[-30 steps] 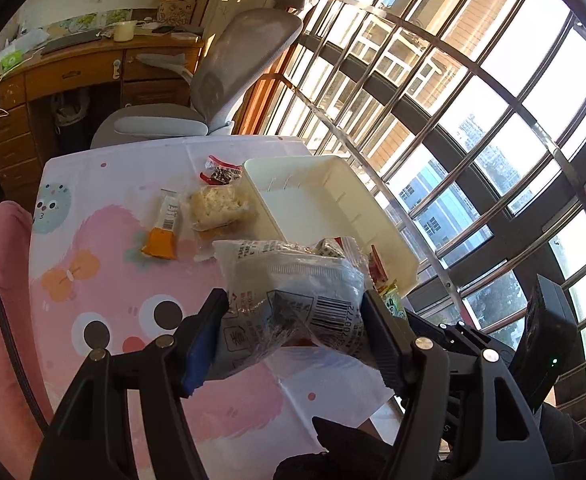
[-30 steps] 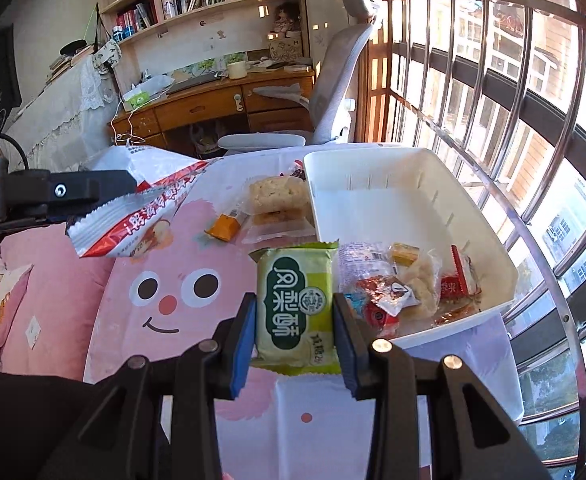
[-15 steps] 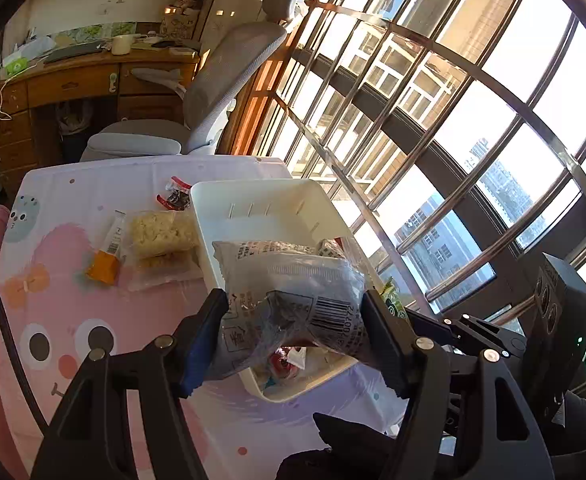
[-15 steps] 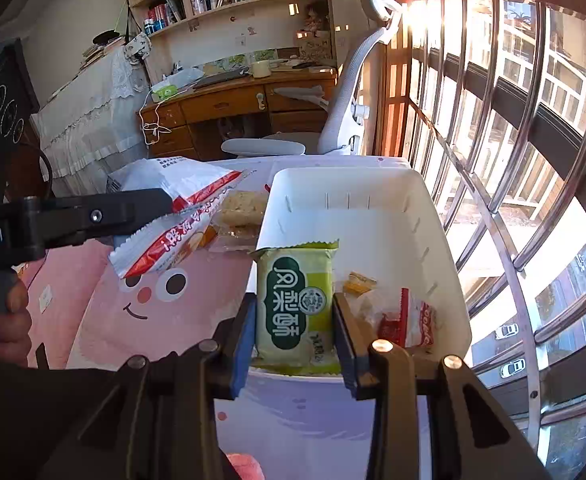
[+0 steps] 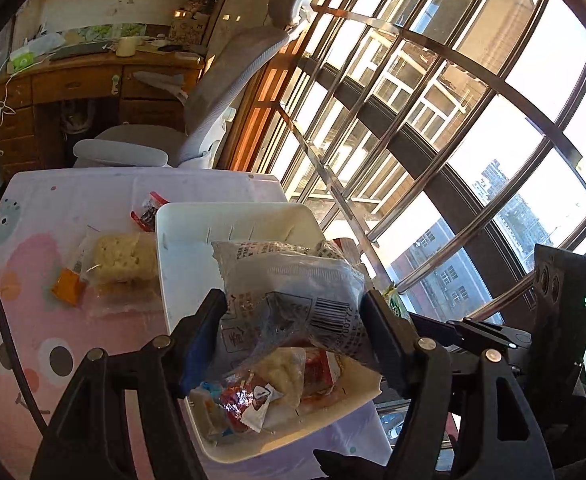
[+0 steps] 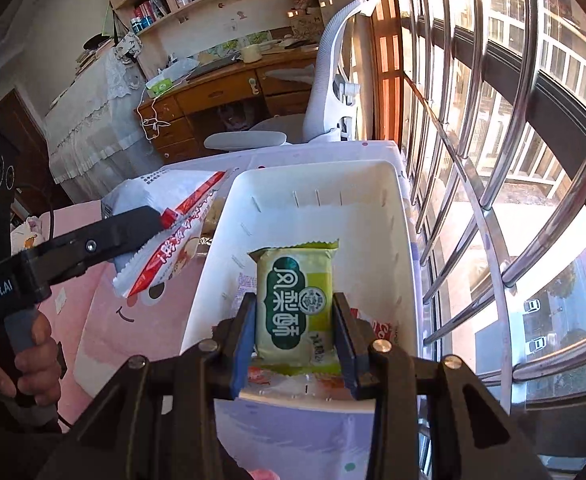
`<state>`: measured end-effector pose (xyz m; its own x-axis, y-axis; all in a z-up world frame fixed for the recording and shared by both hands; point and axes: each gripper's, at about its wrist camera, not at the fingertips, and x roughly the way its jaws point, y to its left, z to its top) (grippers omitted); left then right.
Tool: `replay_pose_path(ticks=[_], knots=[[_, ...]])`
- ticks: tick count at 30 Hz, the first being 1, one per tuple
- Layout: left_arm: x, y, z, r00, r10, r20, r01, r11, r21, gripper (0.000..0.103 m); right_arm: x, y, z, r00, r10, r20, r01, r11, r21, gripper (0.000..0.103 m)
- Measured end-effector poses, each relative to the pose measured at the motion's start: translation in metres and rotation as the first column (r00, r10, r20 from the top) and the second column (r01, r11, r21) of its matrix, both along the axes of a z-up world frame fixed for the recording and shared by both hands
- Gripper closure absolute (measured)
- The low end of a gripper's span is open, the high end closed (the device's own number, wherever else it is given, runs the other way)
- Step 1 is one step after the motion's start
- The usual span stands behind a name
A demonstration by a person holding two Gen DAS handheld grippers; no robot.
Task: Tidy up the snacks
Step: 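Carry both snacks into the white basket and open both tools to release them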
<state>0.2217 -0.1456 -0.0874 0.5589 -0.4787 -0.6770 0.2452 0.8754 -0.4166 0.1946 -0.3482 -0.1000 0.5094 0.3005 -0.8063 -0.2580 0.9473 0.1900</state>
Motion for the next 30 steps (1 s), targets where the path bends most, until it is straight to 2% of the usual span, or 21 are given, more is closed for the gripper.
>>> replay_pose_path(ticks=[5, 9, 10, 15, 19, 30], knots=[[0.010, -0.013, 0.001, 1.000, 0.014, 0.019, -0.015, 0.999, 0.051, 0.031, 0.019, -0.010, 0.005, 1.000, 0.005, -0.005, -0.005, 0.999, 0.050, 0.065], [0.013, -0.008, 0.001, 0.999, 0.048, 0.017, -0.048, 0.999, 0.014, 0.020, 0.031, -0.013, 0.000, 0.999, 0.011, -0.031, -0.010, 0.999, 0.048, 0.064], [0.012, -0.005, 0.001, 0.998, 0.053, 0.014, -0.053, 0.999, 0.004, 0.020, 0.032, -0.013, -0.002, 0.999, 0.013, -0.040, -0.011, 0.998, 0.055, 0.063], [0.013, 0.007, -0.008, 0.995, 0.099, -0.032, -0.100, 0.995, -0.008, 0.018, 0.035, -0.016, -0.011, 0.997, 0.010, -0.083, -0.002, 0.996, 0.090, 0.061], [0.010, 0.018, -0.020, 0.986, 0.122, -0.111, -0.126, 0.992, -0.028, 0.018, 0.033, -0.013, -0.012, 0.996, 0.013, -0.092, -0.005, 0.996, 0.094, 0.061], [-0.023, 0.051, -0.042, 0.967, 0.178, -0.183, -0.166, 0.983, 0.081, 0.018, 0.019, 0.007, -0.023, 0.990, 0.011, -0.144, -0.001, 0.997, 0.072, 0.061]])
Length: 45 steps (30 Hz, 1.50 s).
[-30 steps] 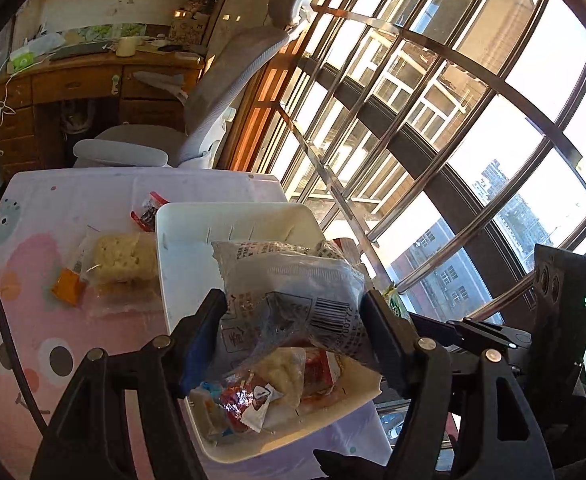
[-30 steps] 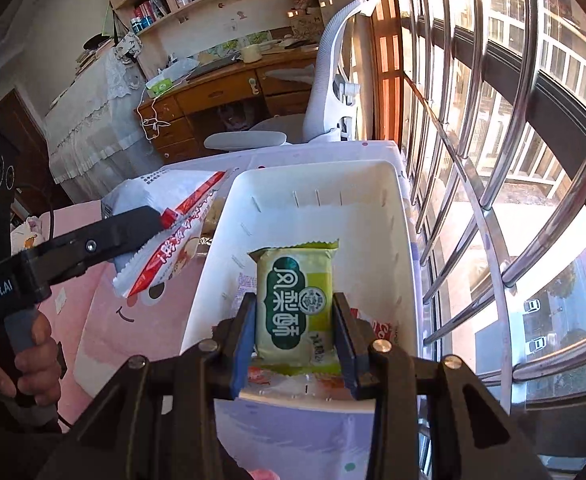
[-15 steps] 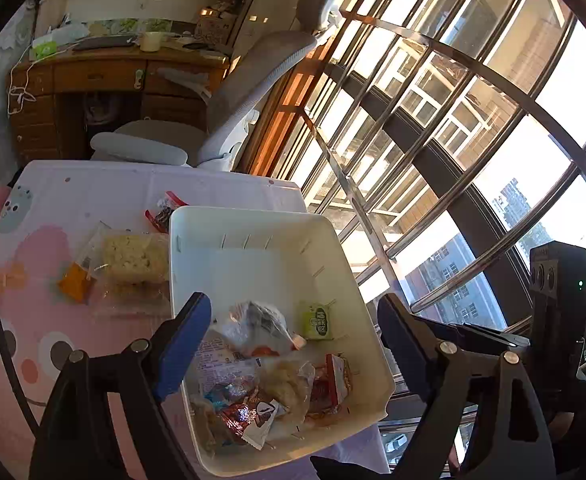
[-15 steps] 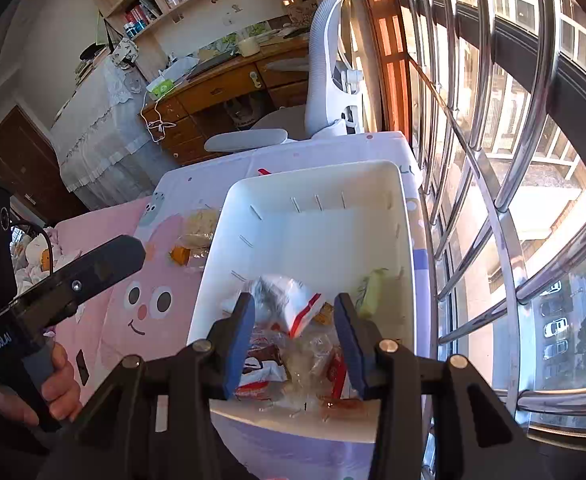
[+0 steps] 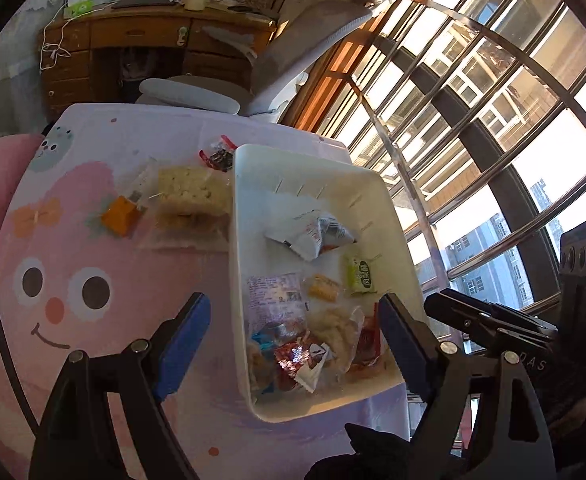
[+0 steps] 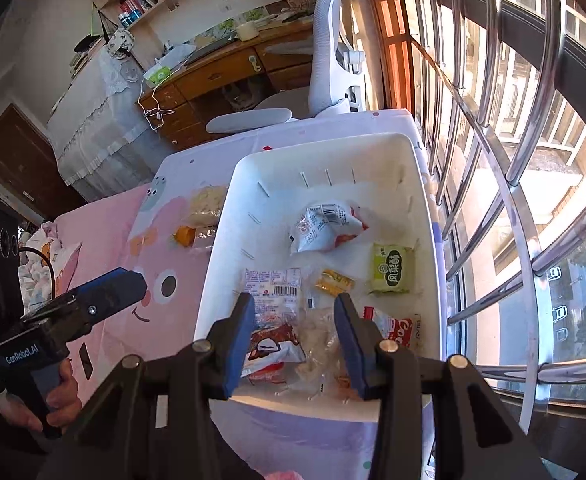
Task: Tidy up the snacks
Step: 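Carry both snacks into the white basket and open both tools to release them, then withdraw both tools toward the orange-and-white bar and clear rice-cracker bag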
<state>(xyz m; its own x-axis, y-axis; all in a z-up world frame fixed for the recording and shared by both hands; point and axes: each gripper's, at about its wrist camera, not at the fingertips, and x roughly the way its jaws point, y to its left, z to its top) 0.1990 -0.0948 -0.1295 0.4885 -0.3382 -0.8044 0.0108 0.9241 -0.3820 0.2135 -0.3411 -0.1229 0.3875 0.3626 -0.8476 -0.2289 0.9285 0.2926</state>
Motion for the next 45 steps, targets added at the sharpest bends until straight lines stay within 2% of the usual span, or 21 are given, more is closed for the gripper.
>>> replay_pose_path(ticks=[10, 15, 20, 25, 32, 36, 40, 43, 45], knots=[[-0.030, 0.059, -0.008, 0.998, 0.054, -0.012, -0.052, 0.990, 0.135, 0.019, -0.013, 0.047, -0.010, 0.998, -0.016, -0.066, 0.016, 1.000, -0.008, 0.061], [-0.040, 0.106, -0.006, 0.997, 0.079, -0.021, -0.075, 0.987, 0.139, 0.018, -0.020, 0.076, -0.013, 0.992, -0.069, -0.109, 0.070, 0.998, 0.006, 0.061], [-0.046, 0.148, -0.005, 0.997, 0.068, -0.035, -0.061, 0.986, 0.155, 0.019, -0.029, 0.103, -0.015, 0.980, -0.138, -0.141, 0.141, 0.990, 0.010, 0.061], [-0.049, 0.190, -0.010, 0.997, 0.050, -0.059, -0.036, 0.974, 0.224, 0.024, -0.041, 0.134, -0.021, 0.965, -0.198, -0.174, 0.203, 0.979, 0.008, 0.061], [-0.041, 0.235, -0.016, 0.998, -0.004, -0.061, 0.022, 0.955, 0.295, 0.024, -0.048, 0.170, -0.024, 0.941, -0.280, -0.192, 0.289, 0.957, 0.021, 0.061], [-0.032, 0.252, -0.022, 0.998, -0.030, -0.052, 0.044, 0.953, 0.300, 0.024, -0.042, 0.183, -0.027, 0.914, -0.337, -0.225, 0.350, 0.936, 0.020, 0.061], [-0.020, 0.260, -0.029, 0.998, -0.042, -0.054, 0.057, 0.950, 0.308, 0.024, -0.032, 0.188, -0.030, 0.880, -0.381, -0.283, 0.414, 0.908, 0.063, 0.061], [-0.010, 0.263, -0.034, 0.998, -0.048, -0.051, 0.061, 0.949, 0.309, 0.024, -0.020, 0.187, -0.034, 0.840, -0.426, -0.335, 0.477, 0.875, 0.082, 0.060], [-0.003, 0.265, -0.037, 0.998, -0.049, -0.048, 0.061, 0.949, 0.310, 0.024, -0.011, 0.184, -0.039, 0.801, -0.468, -0.373, 0.532, 0.843, 0.085, 0.059]])
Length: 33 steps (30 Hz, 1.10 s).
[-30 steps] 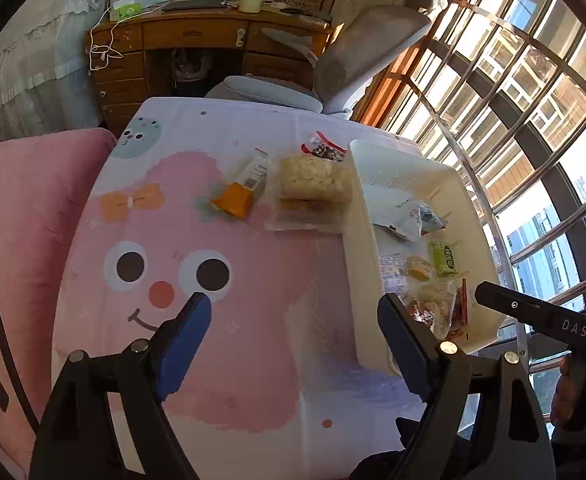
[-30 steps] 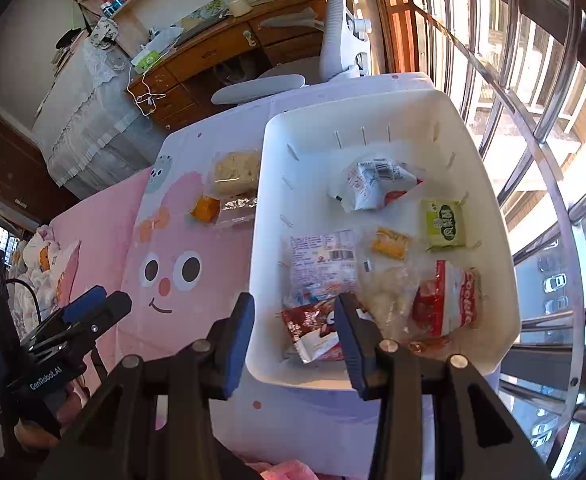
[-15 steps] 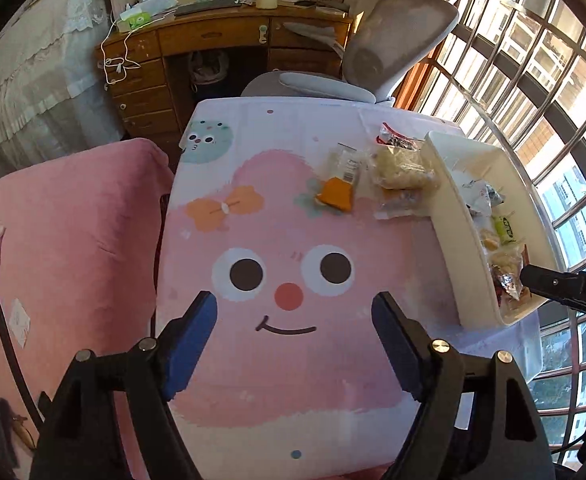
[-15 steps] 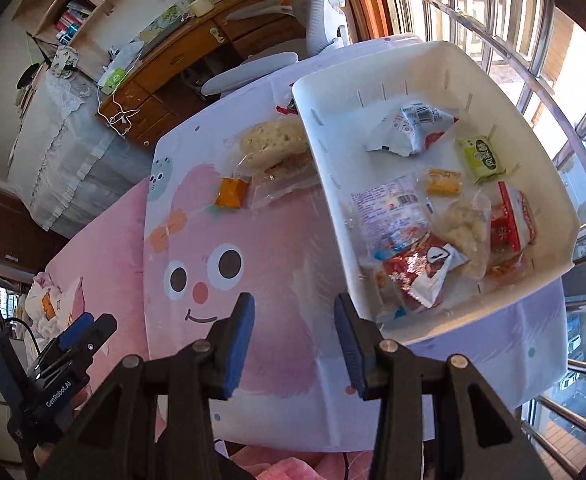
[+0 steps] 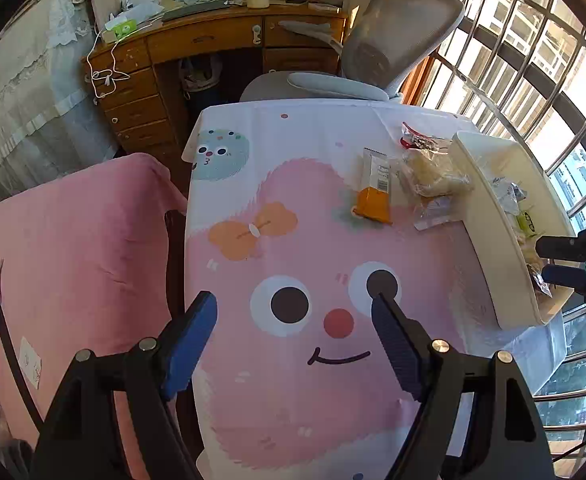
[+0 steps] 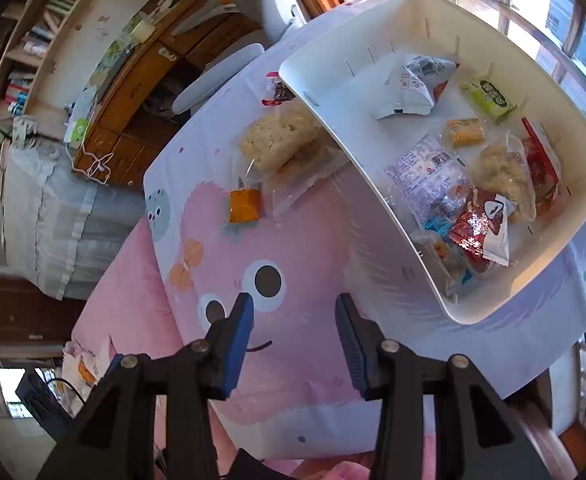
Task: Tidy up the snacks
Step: 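Withdraw both tools toward the orange-and-white bar and clear rice-cracker bag, then grasp the clear rice-cracker bag with the right tool while the left tool grasps the orange-and-white bar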
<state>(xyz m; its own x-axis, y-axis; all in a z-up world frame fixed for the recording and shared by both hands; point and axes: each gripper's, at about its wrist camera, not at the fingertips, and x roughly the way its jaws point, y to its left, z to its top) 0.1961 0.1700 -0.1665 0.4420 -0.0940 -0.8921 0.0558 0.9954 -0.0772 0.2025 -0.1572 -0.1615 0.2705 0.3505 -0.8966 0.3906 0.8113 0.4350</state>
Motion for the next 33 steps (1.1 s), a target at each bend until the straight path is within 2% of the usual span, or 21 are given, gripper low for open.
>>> replay_pose_path(ticks=[3, 7, 10, 18, 26, 33], knots=[[0.012, 0.000, -0.005, 1.000, 0.000, -0.001, 0.000, 1.000, 0.001, 0.024, 0.013, -0.006, -0.008, 0.996, -0.081, -0.049, 0.082, 0.996, 0.031, 0.059], [0.028, -0.002, -0.012, 1.000, -0.023, 0.015, 0.024, 1.000, -0.004, 0.024, 0.031, -0.010, -0.017, 0.984, -0.155, -0.084, 0.161, 0.984, 0.072, 0.047], [0.043, -0.008, -0.018, 0.998, -0.051, 0.020, 0.051, 0.999, 0.001, 0.024, 0.045, -0.013, -0.024, 0.973, -0.207, -0.104, 0.217, 0.972, 0.094, 0.045], [0.083, -0.036, -0.041, 0.990, -0.138, 0.036, 0.138, 0.990, 0.002, 0.024, 0.085, -0.015, -0.044, 0.940, -0.316, -0.127, 0.328, 0.941, 0.085, 0.037], [0.119, -0.071, -0.077, 0.969, -0.243, 0.046, 0.244, 0.970, -0.008, 0.024, 0.116, -0.011, -0.063, 0.914, -0.380, -0.140, 0.395, 0.914, 0.097, 0.036], [0.141, -0.094, -0.109, 0.957, -0.288, 0.027, 0.288, 0.957, -0.011, 0.024, 0.145, -0.003, -0.072, 0.936, -0.335, -0.105, 0.341, 0.939, 0.046, 0.035]])
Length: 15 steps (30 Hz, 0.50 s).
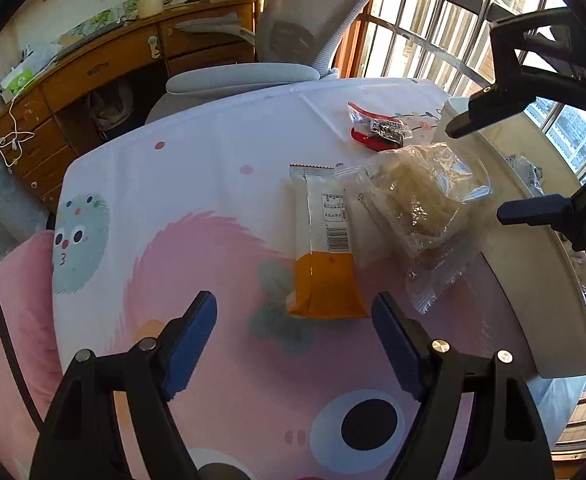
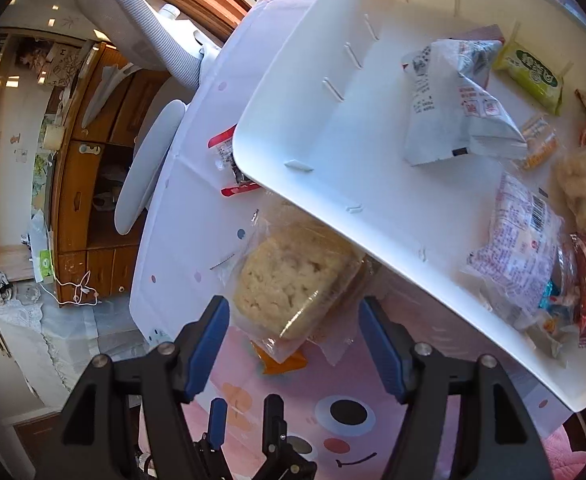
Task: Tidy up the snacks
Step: 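Grasp the clear rice-cracker bag with the right tool while the left tool grasps the orange-and-white bar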
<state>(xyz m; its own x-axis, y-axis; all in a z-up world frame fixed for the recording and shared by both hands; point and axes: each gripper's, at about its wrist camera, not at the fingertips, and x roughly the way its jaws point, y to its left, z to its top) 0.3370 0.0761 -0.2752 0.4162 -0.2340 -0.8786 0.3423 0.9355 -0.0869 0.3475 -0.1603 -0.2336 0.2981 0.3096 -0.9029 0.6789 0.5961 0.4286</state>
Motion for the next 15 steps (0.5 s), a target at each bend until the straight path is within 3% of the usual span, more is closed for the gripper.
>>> replay_pose_path(ticks=[8, 15], knots=[[0.015, -0.023, -0.023, 0.998, -0.068, 0.012, 0.068, 0.998, 0.003, 0.024, 0.018, 0.003, -0.019, 0.998, 0.048, -0.036, -0.048, 0.999, -0.023, 0.035], [0.025, -0.037, -0.041, 0.997, -0.065, -0.028, 0.066, 0.998, 0.017, 0.024, 0.031, 0.012, -0.027, 0.993, 0.104, -0.055, -0.106, 0.994, -0.038, 0.035]])
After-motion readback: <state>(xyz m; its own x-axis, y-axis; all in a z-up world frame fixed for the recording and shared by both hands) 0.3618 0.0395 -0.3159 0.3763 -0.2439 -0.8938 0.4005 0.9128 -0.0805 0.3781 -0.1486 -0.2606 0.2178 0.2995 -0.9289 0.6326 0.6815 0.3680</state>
